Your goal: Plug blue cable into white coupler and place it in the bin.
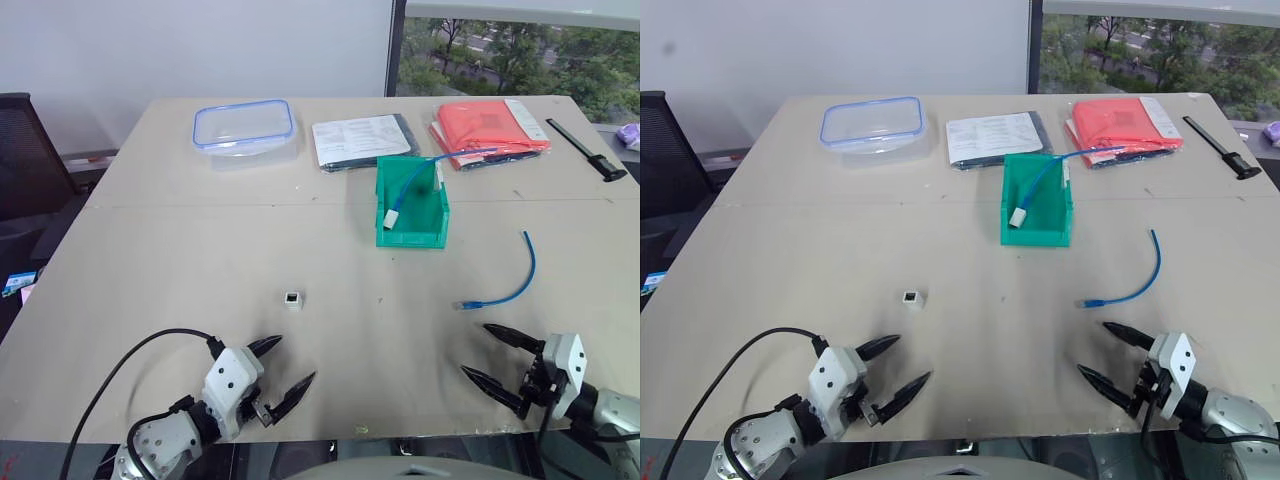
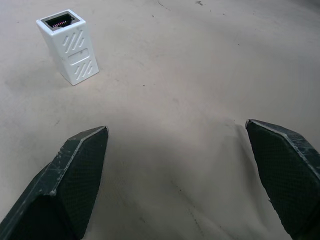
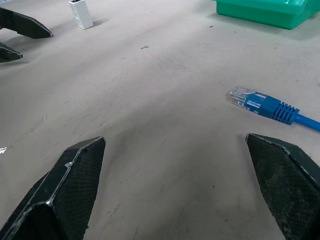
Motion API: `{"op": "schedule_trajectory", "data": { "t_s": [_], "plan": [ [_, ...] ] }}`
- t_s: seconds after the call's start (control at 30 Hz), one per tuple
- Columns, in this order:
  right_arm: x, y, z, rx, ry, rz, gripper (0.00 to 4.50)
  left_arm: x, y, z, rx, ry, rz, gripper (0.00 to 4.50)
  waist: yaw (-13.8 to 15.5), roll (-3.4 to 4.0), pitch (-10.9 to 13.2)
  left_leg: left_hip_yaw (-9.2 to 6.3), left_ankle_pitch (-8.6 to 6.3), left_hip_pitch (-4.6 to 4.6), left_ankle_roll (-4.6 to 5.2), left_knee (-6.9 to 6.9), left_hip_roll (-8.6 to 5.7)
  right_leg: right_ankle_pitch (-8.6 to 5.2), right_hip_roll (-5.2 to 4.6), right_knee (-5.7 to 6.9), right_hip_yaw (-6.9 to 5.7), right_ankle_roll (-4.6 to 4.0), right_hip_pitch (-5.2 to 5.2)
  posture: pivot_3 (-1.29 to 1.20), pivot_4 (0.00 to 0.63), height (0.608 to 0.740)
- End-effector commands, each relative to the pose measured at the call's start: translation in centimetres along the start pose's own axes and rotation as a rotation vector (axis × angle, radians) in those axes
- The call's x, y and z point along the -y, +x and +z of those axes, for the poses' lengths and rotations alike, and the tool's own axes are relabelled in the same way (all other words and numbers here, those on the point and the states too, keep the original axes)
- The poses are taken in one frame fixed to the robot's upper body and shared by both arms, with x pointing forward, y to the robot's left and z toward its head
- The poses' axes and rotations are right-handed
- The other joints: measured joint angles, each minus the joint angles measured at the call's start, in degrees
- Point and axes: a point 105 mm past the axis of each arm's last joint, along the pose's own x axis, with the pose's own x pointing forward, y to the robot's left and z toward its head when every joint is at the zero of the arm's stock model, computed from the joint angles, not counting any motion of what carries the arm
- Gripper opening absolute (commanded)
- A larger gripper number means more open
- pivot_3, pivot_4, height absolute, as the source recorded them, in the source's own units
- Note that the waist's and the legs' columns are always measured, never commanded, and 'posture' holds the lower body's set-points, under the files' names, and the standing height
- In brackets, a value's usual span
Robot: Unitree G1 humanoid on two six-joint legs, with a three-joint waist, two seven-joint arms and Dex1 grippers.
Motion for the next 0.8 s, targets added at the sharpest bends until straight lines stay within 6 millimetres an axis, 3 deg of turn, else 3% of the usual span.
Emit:
{"op": "schedule_trajectory", "data": {
  "t_s": [0.03, 0.13, 0.47, 0.57, 0.67, 0.8],
  "plan": [
    [0.2, -0.4, 0.8, 0.013, -0.043, -0.007, 4.44, 0.7, 0.4, 0.6, -0.006, -0.019, -0.001, 4.5, 0.0, 0.0, 0.0, 0.0, 0.0, 0.0, 0.0, 0.0, 0.0, 0.0, 0.0, 0.0, 0.0, 0.0, 0.0, 0.0, 0.15, 0.737],
    [0.4, -0.6, 0.8, 0.009, -0.048, -0.009, 4.44, 0.6, 1.0, 2.0, 0.023, -0.03, 0.05, 4.5, 0.0, -0.09, 0.1, 0.0, 0.0, -0.02, 0.0, 0.01, -0.02, 0.0, 0.0, 0.0, 0.0, 0.0, 0.0, 0.0, 0.15, 0.737],
    [0.6, -0.6, 1.0, 0.004, -0.057, -0.014, 4.44, 0.2, 1.2, 2.1, 0.007, -0.031, 0.043, 4.5, 0.0, -0.33, 0.2, -0.01, 0.01, -0.02, 0.01, 0.03, -0.01, 0.02, 0.1, 0.0, -0.02, 0.0, 0.01, 0.0, 0.15, 0.737],
    [1.3, -0.9, 1.4, -0.007, -0.077, -0.015, 4.44, 0.4, 1.2, 2.3, -0.021, 0.018, -0.043, 4.5, 0.0, -0.33, 0.2, -0.01, 0.01, -0.02, 0.01, 0.08, -0.01, 0.02, 0.1, 0.01, -0.03, 0.0, 0.01, 0.0, 0.15, 0.737],
    [2.3, -1.0, 2.4, -0.028, -0.132, -0.019, 4.44, -0.1, 1.2, 4.4, -0.011, 0.047, -0.15, 4.5, 0.0, -0.31, 0.2, 0.01, 0.01, -0.01, 0.01, 0.11, -0.01, 0.03, 0.14, 0.05, -0.04, -0.02, 0.01, 0.0, 0.15, 0.737],
    [4.2, -0.3, 3.8, -0.116, -0.211, -0.006, 4.44, 0.3, 1.2, 8.6, 0.04, 0.13, -0.346, 4.5, 0.0, -0.35, 0.3, 0.01, 0.01, -0.02, 0.02, 0.34, 0.01, 0.04, 0.17, 0.22, -0.19, -0.01, 0.02, 0.0, 0.15, 0.737]
  ]
}}
